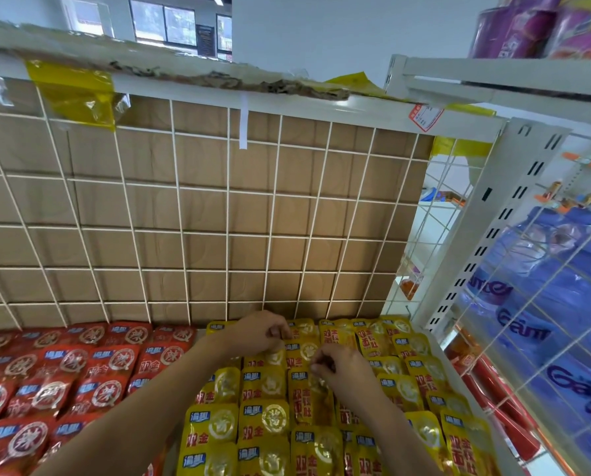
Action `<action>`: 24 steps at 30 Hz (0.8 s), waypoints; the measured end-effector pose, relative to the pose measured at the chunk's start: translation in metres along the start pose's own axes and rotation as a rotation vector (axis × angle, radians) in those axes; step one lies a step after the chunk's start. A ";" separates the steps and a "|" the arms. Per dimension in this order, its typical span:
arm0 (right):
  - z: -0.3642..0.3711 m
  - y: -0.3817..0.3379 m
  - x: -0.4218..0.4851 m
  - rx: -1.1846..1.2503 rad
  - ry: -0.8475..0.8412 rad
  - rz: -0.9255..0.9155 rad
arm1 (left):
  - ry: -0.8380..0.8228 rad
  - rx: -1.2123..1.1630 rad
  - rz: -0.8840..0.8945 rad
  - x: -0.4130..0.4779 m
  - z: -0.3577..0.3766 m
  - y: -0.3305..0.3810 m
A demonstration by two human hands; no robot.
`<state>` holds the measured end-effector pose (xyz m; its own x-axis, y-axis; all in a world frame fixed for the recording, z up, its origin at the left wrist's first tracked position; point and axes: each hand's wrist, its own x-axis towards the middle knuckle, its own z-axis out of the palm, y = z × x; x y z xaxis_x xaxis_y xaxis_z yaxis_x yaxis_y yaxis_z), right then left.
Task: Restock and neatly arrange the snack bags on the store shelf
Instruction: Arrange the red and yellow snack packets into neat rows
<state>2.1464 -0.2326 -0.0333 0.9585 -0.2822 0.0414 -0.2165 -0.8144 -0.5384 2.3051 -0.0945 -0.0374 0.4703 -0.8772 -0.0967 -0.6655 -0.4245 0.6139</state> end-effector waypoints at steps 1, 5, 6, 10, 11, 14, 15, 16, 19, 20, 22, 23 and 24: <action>0.000 0.000 0.000 0.003 0.001 -0.001 | 0.003 -0.018 0.000 -0.001 0.000 0.000; 0.001 0.000 0.000 -0.001 0.002 0.006 | 0.015 -0.047 0.006 -0.002 -0.001 -0.001; 0.000 0.000 0.000 -0.001 0.002 0.008 | 0.015 -0.048 0.007 -0.001 -0.001 -0.001; 0.000 -0.001 0.000 -0.002 -0.009 0.010 | 0.016 -0.039 0.016 0.000 -0.002 -0.003; 0.000 -0.001 0.000 0.000 -0.009 0.010 | 0.016 -0.032 0.018 0.001 -0.002 -0.003; 0.000 -0.001 0.000 -0.001 -0.010 0.008 | 0.009 -0.024 0.023 0.001 -0.002 -0.003; 0.000 -0.001 0.000 -0.002 -0.010 0.008 | 0.008 -0.018 0.025 0.002 -0.002 -0.002; 0.000 -0.001 0.000 -0.003 -0.010 0.009 | 0.007 -0.008 0.027 0.003 -0.002 -0.002; 0.000 -0.001 0.000 0.000 -0.013 0.013 | 0.001 0.033 0.026 0.005 -0.003 0.001; -0.001 -0.002 0.000 0.002 -0.013 0.013 | -0.001 0.044 0.028 0.006 -0.003 0.004; -0.001 -0.002 0.000 0.006 -0.015 0.011 | -0.004 0.053 0.028 0.008 -0.003 0.006; -0.001 -0.002 0.000 0.010 -0.015 0.010 | -0.006 0.058 0.024 0.009 -0.003 0.007; -0.001 -0.002 0.000 0.014 -0.013 0.009 | -0.009 0.064 0.020 0.009 -0.003 0.008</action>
<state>2.1470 -0.2315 -0.0314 0.9589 -0.2827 0.0252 -0.2228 -0.8045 -0.5506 2.3056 -0.1054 -0.0313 0.4516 -0.8874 -0.0927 -0.7103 -0.4205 0.5646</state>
